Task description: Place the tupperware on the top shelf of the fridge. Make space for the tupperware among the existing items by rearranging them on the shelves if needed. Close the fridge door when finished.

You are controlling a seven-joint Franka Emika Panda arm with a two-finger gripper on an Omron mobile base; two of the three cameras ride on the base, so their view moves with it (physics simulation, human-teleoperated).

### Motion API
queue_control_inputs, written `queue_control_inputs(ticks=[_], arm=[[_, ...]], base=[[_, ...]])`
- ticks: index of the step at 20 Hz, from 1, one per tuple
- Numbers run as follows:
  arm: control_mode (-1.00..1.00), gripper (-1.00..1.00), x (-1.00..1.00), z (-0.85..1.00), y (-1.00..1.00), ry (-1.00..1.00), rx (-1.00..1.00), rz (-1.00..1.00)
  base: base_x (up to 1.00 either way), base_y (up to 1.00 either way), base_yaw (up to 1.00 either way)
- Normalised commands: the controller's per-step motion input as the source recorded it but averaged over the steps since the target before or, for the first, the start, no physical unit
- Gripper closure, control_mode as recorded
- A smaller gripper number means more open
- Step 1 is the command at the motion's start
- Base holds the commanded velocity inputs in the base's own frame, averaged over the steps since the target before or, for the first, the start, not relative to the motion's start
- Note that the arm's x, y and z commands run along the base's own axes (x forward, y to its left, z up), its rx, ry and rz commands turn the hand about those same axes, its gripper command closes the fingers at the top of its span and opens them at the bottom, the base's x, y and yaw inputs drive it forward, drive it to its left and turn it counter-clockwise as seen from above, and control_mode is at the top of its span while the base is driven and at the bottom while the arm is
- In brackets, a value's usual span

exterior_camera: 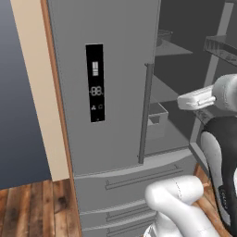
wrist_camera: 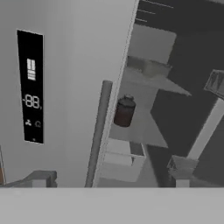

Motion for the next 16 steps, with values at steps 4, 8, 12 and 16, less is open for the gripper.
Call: queue_control_inputs(ticks=[4, 8, 12, 16], arm=[[-1.0, -1.0, -0.66, -0.09, -0.87, 0.1, 0.61, 0.0], [-1.0, -1.0, -0.58, -0.04, -0.8, 0.0, 0.37, 0.0], [-1.0, -1.0, -0.3, -0.22, -0.87, 0.05, 0.18, -0.02], [-1.0, -1.0, 0.08, -0.36, -0.93, 0.12, 0.15, -0.1]], base=[[0.0, 0.0, 0.0], [0.0, 0.0, 0.0], [0.0, 0.0, 0.0], [0.0, 0.0, 0.0]])
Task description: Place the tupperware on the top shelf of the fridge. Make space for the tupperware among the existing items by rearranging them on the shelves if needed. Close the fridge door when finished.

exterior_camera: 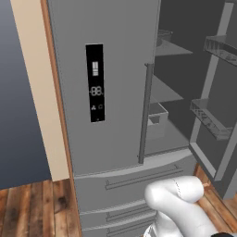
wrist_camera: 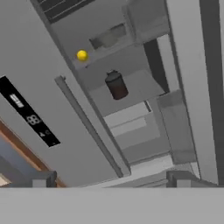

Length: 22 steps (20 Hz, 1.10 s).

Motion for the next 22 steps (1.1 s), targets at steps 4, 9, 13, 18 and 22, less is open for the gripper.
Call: queue_control_inputs(ticks=[4, 9, 13, 18, 22], arm=[[-1.0, -1.0, 0.13, -0.4, -1.0, 0.12, 0.23, -0.17], [-1.0, -1.0, 0.04, -0.72, -1.0, 0.0, 0.24, -0.15], [-1.0, -1.0, 0.0, -0.81, -1.0, -0.01, 0.25, -0.14], [-1.0, -1.0, 0.5, -0.23, -0.99, 0.0, 0.34, -0.04], [-1.0, -1.0, 0.63, -0.39, -0.85, 0.0, 0.36, -0.02]], base=[[0.0, 0.0, 0.0], [0.0, 0.0, 0.0], [0.0, 0.0, 0.0], [0.0, 0.0, 0.0], [0.0, 0.0, 0.0]])
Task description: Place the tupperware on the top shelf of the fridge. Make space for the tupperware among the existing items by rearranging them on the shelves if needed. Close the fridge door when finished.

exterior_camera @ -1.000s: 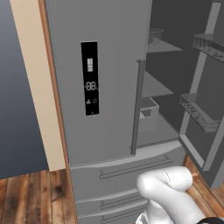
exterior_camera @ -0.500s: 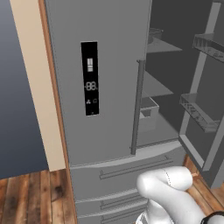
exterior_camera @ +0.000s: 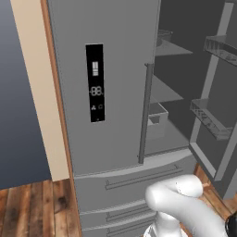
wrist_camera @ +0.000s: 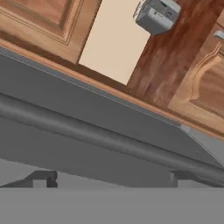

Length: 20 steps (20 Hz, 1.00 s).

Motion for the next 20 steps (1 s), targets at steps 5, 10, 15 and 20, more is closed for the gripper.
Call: queue_control_inputs(ticks=[5, 10, 15, 20], arm=[[-1.0, -1.0, 0.75, -0.54, -0.5, 0.05, 0.31, 0.01], [-1.0, -1.0, 0.78, -0.78, -0.04, 0.08, 0.13, 0.0], [-1.0, -1.0, 0.52, -0.42, -0.1, 0.15, 0.15, 0.02], [-1.0, -1.0, 0.75, -0.02, -0.19, 0.17, 0.21, 0.07]], base=[[0.0, 0.0, 0.0], [0.0, 0.0, 0.0], [0.0, 0.0, 0.0], [0.0, 0.0, 0.0]])
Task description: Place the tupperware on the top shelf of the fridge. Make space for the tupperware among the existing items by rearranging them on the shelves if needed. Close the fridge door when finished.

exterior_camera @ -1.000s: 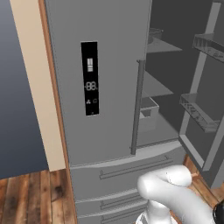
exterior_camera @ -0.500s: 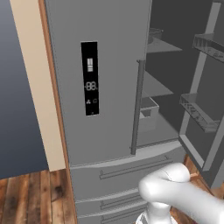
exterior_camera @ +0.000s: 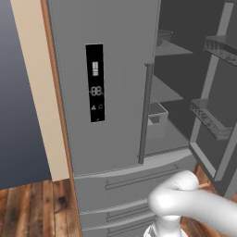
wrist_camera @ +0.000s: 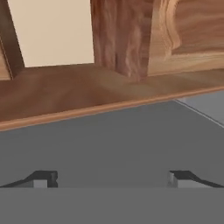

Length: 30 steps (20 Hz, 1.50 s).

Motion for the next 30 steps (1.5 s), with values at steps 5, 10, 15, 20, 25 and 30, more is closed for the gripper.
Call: queue_control_inputs(ticks=[5, 10, 15, 20, 25, 30], arm=[[-1.0, -1.0, 0.24, -0.3, 0.16, 0.13, 0.19, 0.22], [-1.0, -1.0, -0.04, -0.47, 0.84, 0.02, 0.05, 0.37], [-1.0, -1.0, 0.08, -0.21, 0.96, 0.0, 0.0, 0.35], [-1.0, -1.0, 0.1, -0.04, 1.0, -0.02, 0.0, 0.32], [-1.0, -1.0, 0.16, 0.02, 0.98, -0.16, 0.0, 0.22], [-1.0, -1.0, 0.41, 0.27, 0.73, -0.34, 0.0, -0.02]], base=[[0.0, 0.0, 0.0], [0.0, 0.0, 0.0], [0.0, 0.0, 0.0], [0.0, 0.0, 0.0], [0.0, 0.0, 0.0], [0.0, 0.0, 0.0]])
